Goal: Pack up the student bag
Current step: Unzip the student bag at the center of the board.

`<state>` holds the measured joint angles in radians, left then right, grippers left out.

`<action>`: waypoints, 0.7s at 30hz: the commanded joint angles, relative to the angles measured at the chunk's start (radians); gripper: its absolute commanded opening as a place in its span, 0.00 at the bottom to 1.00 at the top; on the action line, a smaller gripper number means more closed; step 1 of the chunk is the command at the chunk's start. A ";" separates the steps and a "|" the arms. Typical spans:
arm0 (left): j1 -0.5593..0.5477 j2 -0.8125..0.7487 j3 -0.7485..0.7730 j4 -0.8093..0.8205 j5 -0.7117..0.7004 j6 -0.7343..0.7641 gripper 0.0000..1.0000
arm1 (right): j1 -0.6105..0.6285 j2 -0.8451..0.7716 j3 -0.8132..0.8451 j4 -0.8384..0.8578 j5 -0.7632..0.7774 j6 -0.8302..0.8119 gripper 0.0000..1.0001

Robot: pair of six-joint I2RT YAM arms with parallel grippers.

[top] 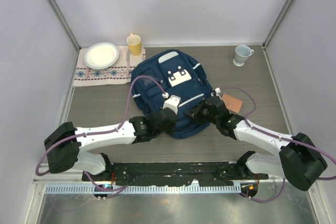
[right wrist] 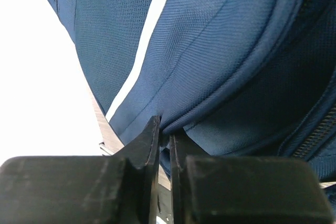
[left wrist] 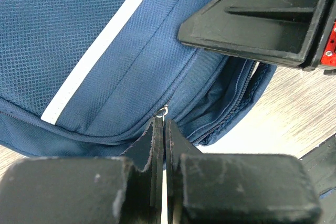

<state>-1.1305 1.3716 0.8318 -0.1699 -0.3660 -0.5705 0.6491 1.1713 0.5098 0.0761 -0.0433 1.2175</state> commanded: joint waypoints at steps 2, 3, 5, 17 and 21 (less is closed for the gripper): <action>-0.012 -0.078 -0.028 0.029 -0.031 -0.028 0.00 | 0.004 -0.059 -0.008 0.015 0.123 -0.005 0.01; -0.012 -0.081 -0.036 0.003 -0.068 -0.051 0.00 | 0.004 -0.074 -0.008 -0.002 0.141 -0.012 0.01; -0.011 -0.089 -0.052 -0.031 -0.115 -0.063 0.00 | 0.003 -0.119 -0.005 -0.042 0.189 -0.032 0.01; 0.061 -0.045 0.000 -0.327 -0.407 0.009 0.00 | -0.006 -0.130 0.038 -0.122 0.175 -0.141 0.01; 0.069 -0.077 -0.019 -0.234 -0.326 0.029 0.00 | -0.006 -0.127 0.038 -0.107 0.139 -0.154 0.01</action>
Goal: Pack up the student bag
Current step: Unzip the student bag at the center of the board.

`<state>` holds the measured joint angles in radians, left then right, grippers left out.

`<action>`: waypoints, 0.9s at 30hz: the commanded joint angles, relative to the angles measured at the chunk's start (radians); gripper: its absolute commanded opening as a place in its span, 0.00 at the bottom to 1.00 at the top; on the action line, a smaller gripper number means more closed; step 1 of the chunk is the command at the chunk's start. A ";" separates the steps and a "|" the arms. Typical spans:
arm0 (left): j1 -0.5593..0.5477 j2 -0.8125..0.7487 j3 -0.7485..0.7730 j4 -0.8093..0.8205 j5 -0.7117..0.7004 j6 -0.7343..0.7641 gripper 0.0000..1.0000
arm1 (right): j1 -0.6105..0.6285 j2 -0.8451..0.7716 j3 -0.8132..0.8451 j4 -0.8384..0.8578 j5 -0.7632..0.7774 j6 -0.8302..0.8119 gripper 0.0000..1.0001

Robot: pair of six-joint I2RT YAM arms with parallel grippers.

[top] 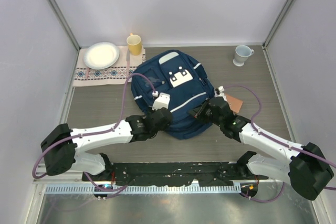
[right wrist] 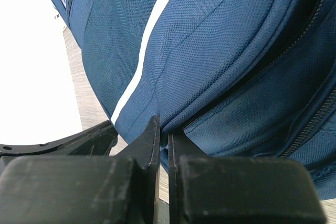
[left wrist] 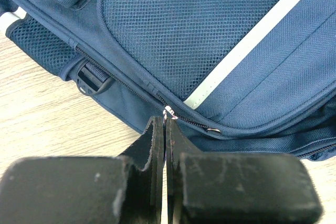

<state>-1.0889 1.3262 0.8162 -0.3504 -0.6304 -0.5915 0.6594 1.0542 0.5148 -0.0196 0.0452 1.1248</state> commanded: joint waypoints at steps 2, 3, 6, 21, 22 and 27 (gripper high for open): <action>0.030 -0.028 0.001 -0.077 -0.096 -0.005 0.00 | -0.017 -0.016 0.031 -0.008 0.036 -0.072 0.01; 0.034 -0.019 0.004 -0.088 -0.126 -0.011 0.00 | -0.017 -0.019 0.030 -0.006 0.035 -0.077 0.01; 0.066 -0.013 0.006 -0.119 -0.130 -0.019 0.01 | -0.017 -0.031 0.031 -0.020 0.035 -0.089 0.01; 0.116 -0.222 -0.052 -0.094 -0.017 -0.082 0.90 | -0.017 -0.013 0.020 0.110 -0.226 -0.201 0.36; 0.116 -0.234 -0.051 -0.107 -0.020 -0.086 0.90 | -0.017 -0.023 0.030 0.098 -0.235 -0.218 0.46; 0.116 -0.315 -0.061 -0.162 -0.034 -0.126 0.99 | -0.004 -0.115 0.068 -0.084 -0.145 -0.292 0.64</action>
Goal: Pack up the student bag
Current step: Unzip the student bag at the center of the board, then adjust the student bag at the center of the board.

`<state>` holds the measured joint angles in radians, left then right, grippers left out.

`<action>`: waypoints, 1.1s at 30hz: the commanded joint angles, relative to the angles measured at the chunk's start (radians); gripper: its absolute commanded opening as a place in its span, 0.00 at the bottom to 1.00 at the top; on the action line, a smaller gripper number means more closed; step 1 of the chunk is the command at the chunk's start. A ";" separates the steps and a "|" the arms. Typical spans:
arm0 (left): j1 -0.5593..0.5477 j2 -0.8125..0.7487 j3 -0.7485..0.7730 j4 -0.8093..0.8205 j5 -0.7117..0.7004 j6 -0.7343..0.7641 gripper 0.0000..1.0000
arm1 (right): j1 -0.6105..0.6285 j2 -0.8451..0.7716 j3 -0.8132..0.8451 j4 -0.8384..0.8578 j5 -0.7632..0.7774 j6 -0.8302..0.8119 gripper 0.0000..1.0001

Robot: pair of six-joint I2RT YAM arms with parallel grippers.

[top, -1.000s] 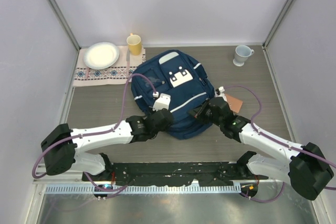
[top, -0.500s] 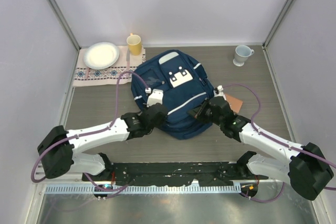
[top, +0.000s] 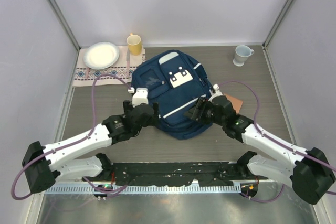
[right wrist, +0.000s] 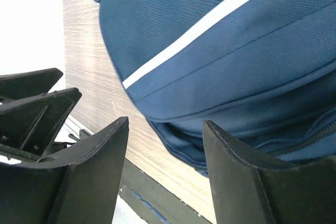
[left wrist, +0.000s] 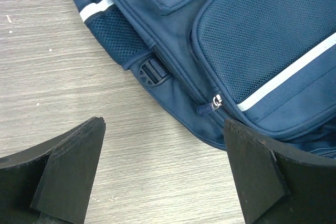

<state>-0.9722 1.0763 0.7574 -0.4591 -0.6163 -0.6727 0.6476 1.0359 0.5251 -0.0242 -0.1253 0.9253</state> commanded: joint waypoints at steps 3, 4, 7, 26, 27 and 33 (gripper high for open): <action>0.003 -0.090 0.031 -0.070 -0.036 -0.025 1.00 | 0.007 -0.171 0.041 -0.141 0.091 -0.118 0.68; 0.003 -0.088 0.046 -0.078 -0.033 -0.009 0.99 | 0.007 -0.183 0.044 -0.172 0.120 -0.126 0.69; 0.006 -0.063 0.117 -0.091 -0.054 0.031 1.00 | 0.006 -0.212 0.061 -0.197 0.229 -0.137 0.70; 0.069 0.080 0.349 0.082 0.067 -0.097 0.99 | -0.095 -0.097 0.381 -0.330 0.636 -0.137 0.90; 0.069 0.053 0.309 0.179 0.084 -0.100 1.00 | -0.103 -0.086 0.372 -0.335 0.632 -0.152 0.90; 0.104 0.013 0.146 0.315 0.099 -0.062 1.00 | -0.199 -0.051 0.199 -0.246 0.545 -0.210 0.91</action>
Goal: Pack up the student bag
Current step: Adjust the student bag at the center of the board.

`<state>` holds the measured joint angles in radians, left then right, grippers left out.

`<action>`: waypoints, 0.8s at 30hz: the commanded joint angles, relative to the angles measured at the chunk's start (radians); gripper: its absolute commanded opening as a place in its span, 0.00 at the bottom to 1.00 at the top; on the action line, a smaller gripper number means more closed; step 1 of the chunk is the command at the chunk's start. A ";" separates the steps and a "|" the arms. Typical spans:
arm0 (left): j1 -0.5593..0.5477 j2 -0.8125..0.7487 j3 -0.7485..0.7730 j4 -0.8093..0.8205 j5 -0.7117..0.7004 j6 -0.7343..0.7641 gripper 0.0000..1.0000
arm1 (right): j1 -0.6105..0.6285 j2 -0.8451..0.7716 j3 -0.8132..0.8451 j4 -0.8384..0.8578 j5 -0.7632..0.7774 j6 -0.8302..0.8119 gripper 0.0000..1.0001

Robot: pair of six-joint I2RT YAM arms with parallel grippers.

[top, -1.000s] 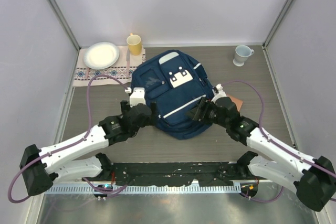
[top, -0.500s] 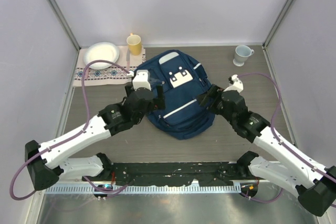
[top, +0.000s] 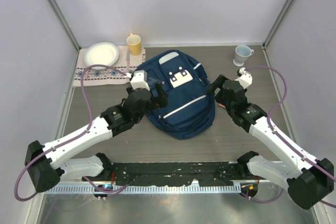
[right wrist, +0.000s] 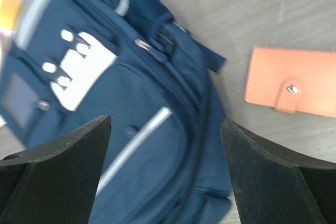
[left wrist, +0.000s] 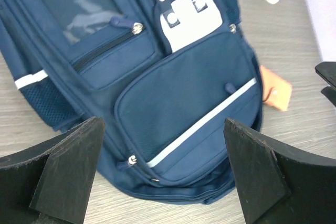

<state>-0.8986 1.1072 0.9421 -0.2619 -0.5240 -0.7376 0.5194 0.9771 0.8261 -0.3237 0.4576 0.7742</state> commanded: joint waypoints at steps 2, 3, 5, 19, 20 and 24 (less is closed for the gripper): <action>0.064 0.009 -0.029 0.086 -0.001 0.004 0.99 | -0.151 0.011 -0.128 0.089 -0.155 -0.064 0.91; 0.075 0.022 -0.028 0.078 -0.002 -0.002 1.00 | -0.172 0.012 -0.148 0.124 -0.181 -0.065 0.91; 0.101 0.055 -0.035 0.102 0.010 0.000 1.00 | -0.222 0.026 -0.159 0.153 -0.238 -0.079 0.91; 0.178 0.123 -0.066 0.173 0.173 -0.045 1.00 | -0.366 0.324 -0.174 0.373 -0.646 -0.030 0.76; 0.178 0.105 -0.109 0.179 0.171 -0.045 1.00 | -0.364 0.327 -0.194 0.397 -0.669 -0.023 0.67; 0.179 0.013 -0.178 0.168 0.139 -0.036 1.00 | -0.364 0.324 -0.252 0.429 -0.746 -0.027 0.40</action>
<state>-0.7242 1.2087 0.8139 -0.1318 -0.3698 -0.7628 0.1551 1.3094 0.6106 0.0086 -0.1658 0.7330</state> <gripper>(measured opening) 0.995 0.522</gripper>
